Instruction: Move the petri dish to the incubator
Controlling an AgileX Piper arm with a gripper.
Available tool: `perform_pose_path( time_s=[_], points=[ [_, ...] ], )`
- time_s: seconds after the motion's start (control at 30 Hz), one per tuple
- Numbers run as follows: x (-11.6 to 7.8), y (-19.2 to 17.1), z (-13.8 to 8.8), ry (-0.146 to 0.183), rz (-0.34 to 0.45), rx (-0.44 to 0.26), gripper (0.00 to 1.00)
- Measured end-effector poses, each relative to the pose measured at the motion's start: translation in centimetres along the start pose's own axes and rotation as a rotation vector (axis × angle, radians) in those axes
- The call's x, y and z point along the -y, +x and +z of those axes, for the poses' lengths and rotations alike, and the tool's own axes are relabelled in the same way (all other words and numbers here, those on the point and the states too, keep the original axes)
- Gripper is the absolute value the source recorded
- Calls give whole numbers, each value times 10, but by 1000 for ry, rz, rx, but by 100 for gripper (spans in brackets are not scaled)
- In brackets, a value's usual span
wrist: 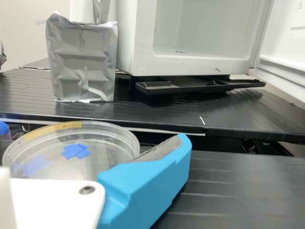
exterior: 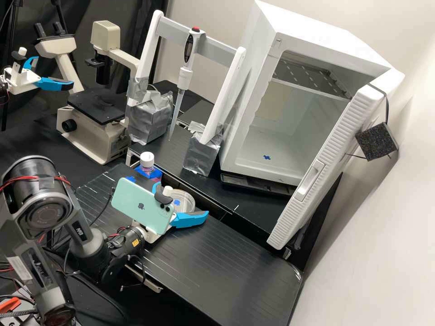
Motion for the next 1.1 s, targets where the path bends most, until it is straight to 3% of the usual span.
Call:
perform_pose_path(
  time_s=[1.1],
  points=[
    [-4, -3, 4, 32, 1, 10, 0]
  ],
)
